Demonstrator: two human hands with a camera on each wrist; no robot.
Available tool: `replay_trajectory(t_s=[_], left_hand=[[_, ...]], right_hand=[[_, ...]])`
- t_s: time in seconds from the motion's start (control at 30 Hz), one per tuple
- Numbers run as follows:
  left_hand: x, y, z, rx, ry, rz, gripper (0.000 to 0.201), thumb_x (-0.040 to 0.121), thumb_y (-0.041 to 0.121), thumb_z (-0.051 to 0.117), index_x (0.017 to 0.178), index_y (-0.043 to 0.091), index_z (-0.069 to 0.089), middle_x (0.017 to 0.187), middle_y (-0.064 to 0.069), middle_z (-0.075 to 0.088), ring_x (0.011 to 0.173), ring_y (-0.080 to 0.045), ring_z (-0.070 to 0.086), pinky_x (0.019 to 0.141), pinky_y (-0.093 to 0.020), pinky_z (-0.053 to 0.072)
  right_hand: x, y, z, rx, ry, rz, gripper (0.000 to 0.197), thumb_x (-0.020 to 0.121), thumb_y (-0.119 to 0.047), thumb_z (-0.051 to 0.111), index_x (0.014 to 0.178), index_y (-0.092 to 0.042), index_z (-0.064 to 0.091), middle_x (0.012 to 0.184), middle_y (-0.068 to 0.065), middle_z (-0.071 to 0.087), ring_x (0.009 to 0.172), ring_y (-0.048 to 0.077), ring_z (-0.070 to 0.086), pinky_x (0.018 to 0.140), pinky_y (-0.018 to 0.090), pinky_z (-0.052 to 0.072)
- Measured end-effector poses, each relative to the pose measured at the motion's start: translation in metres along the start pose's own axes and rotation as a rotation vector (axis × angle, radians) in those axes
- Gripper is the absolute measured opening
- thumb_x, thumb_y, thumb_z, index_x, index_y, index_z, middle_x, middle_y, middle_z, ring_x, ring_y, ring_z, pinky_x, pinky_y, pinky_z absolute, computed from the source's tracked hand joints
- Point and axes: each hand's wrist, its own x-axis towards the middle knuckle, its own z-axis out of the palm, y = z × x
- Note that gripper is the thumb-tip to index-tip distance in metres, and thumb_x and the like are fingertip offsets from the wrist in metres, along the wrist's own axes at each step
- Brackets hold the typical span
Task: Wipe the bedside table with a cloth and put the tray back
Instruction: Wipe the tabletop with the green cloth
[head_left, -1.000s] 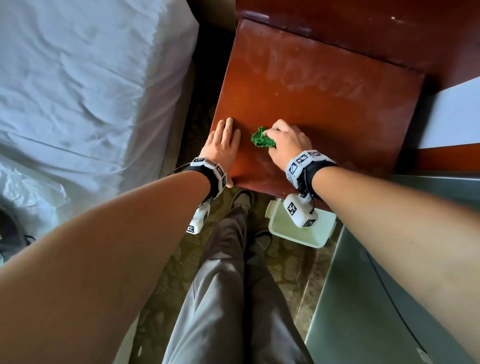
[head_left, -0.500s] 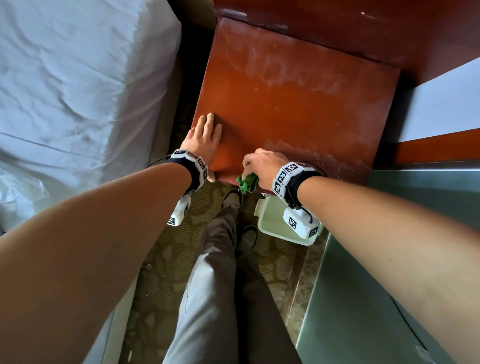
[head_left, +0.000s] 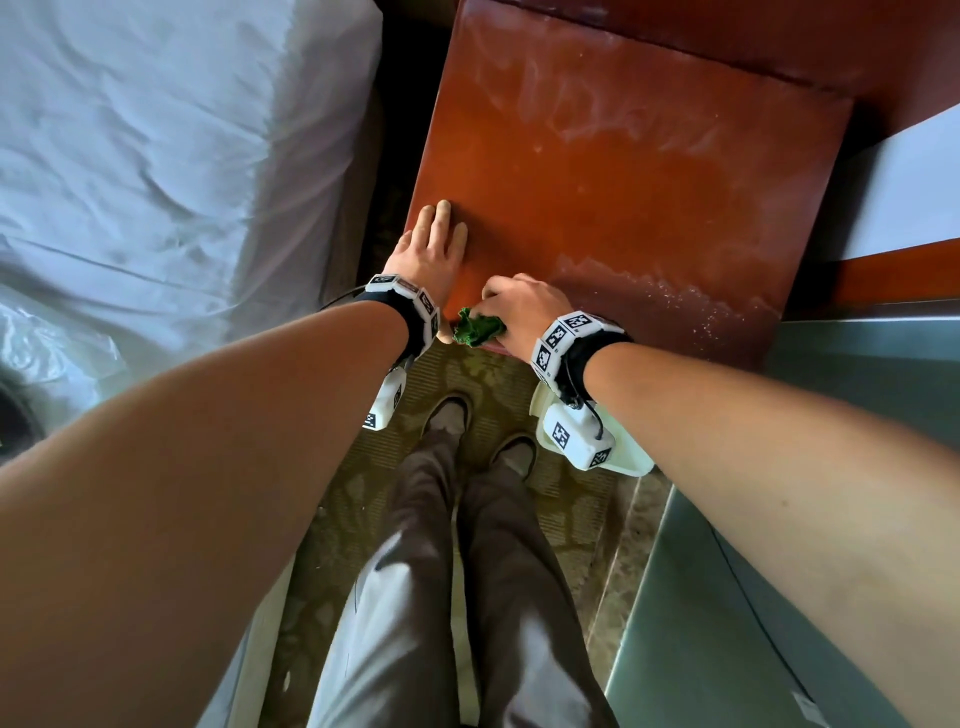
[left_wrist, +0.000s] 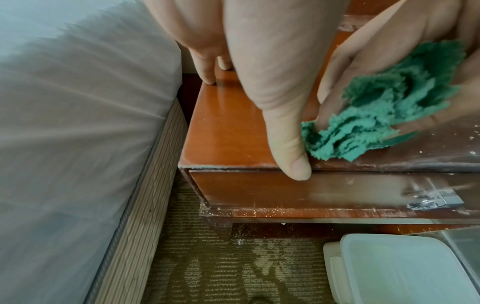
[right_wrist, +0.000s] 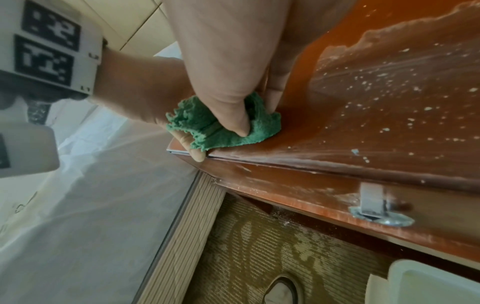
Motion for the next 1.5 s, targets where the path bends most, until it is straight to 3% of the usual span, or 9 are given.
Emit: replay_trajectory(t_s=[0.23, 0.37, 0.6, 0.7, 0.87, 0.93, 1.2, 1.33, 1.5], left_hand=[[-0.002, -0.001, 0.000, -0.012, 0.019, -0.003, 0.147, 0.046, 0.050, 0.092, 0.155, 0.006, 0.004, 0.161, -0.022, -0.007, 0.149, -0.038, 0.001, 0.120, -0.044, 0.018], [0.000, 0.000, 0.004, -0.041, 0.059, 0.000, 0.133, 0.057, 0.045, 0.089, 0.155, 0.005, 0.008, 0.161, -0.022, -0.005, 0.149, -0.039, 0.003, 0.120, -0.046, 0.020], [0.003, -0.002, 0.007, -0.031, 0.037, 0.010, 0.135, 0.056, 0.049, 0.087, 0.155, 0.005, 0.005, 0.161, -0.022, -0.007, 0.149, -0.039, 0.000, 0.121, -0.047, 0.017], [0.004, -0.002, 0.006, -0.009, 0.018, 0.017, 0.134, 0.060, 0.049, 0.086, 0.155, 0.006, 0.002, 0.161, -0.021, -0.010, 0.149, -0.039, -0.001, 0.121, -0.046, 0.016], [0.008, -0.005, 0.008, 0.001, -0.016, 0.023, 0.153, 0.045, 0.057, 0.090, 0.155, 0.005, -0.002, 0.160, -0.023, -0.012, 0.149, -0.040, -0.003, 0.121, -0.048, 0.016], [0.009, -0.006, 0.008, 0.002, -0.019, 0.031, 0.153, 0.045, 0.058, 0.090, 0.154, 0.005, -0.003, 0.160, -0.023, -0.012, 0.149, -0.040, -0.004, 0.121, -0.048, 0.015], [0.009, -0.006, 0.009, 0.010, -0.026, 0.042, 0.151, 0.048, 0.059, 0.088, 0.154, 0.004, -0.005, 0.159, -0.024, -0.014, 0.149, -0.041, -0.005, 0.121, -0.048, 0.014], [0.008, -0.007, 0.010, -0.009, -0.009, 0.044, 0.150, 0.048, 0.057, 0.088, 0.154, 0.004, -0.003, 0.160, -0.024, -0.012, 0.149, -0.040, -0.004, 0.121, -0.048, 0.014], [0.008, -0.006, 0.009, -0.021, -0.012, 0.036, 0.148, 0.049, 0.055, 0.089, 0.154, 0.004, -0.003, 0.160, -0.024, -0.013, 0.149, -0.040, -0.004, 0.121, -0.048, 0.014]], right_hand=[[-0.009, -0.007, 0.002, -0.085, -0.038, -0.056, 0.046, 0.085, -0.010, 0.065, 0.122, -0.038, 0.061, 0.128, -0.013, 0.049, 0.119, 0.017, 0.042, 0.070, 0.029, 0.040], [-0.025, 0.000, 0.003, -0.099, -0.066, -0.064, 0.048, 0.085, -0.001, 0.060, 0.117, -0.036, 0.065, 0.122, -0.015, 0.052, 0.114, 0.016, 0.042, 0.070, 0.028, 0.036], [-0.047, 0.022, 0.002, -0.055, -0.065, -0.003, 0.047, 0.085, 0.001, 0.058, 0.112, -0.035, 0.069, 0.119, -0.013, 0.057, 0.107, 0.016, 0.047, 0.067, 0.027, 0.037], [-0.039, 0.025, -0.006, 0.034, 0.055, 0.094, 0.039, 0.086, -0.009, 0.063, 0.110, -0.038, 0.070, 0.113, -0.015, 0.060, 0.102, 0.016, 0.053, 0.064, 0.026, 0.040], [-0.008, 0.036, -0.025, 0.124, 0.208, 0.260, 0.019, 0.087, -0.021, 0.057, 0.093, -0.032, 0.073, 0.097, -0.007, 0.062, 0.080, 0.024, 0.060, 0.058, 0.027, 0.043], [0.004, 0.046, -0.032, 0.126, 0.272, 0.309, 0.025, 0.084, -0.019, 0.065, 0.102, -0.035, 0.073, 0.104, -0.009, 0.063, 0.083, 0.023, 0.061, 0.058, 0.024, 0.038], [0.016, 0.075, -0.051, 0.125, 0.401, 0.460, 0.038, 0.081, -0.008, 0.067, 0.115, -0.026, 0.070, 0.118, -0.003, 0.063, 0.098, 0.026, 0.062, 0.075, 0.027, 0.050], [0.006, 0.068, -0.035, 0.118, 0.417, 0.447, 0.041, 0.079, -0.002, 0.063, 0.108, -0.029, 0.072, 0.115, -0.007, 0.064, 0.095, 0.025, 0.062, 0.071, 0.029, 0.051], [-0.023, 0.049, -0.009, 0.109, 0.338, 0.339, 0.034, 0.082, -0.006, 0.063, 0.095, -0.035, 0.075, 0.099, -0.013, 0.065, 0.074, 0.017, 0.059, 0.058, 0.019, 0.035]])
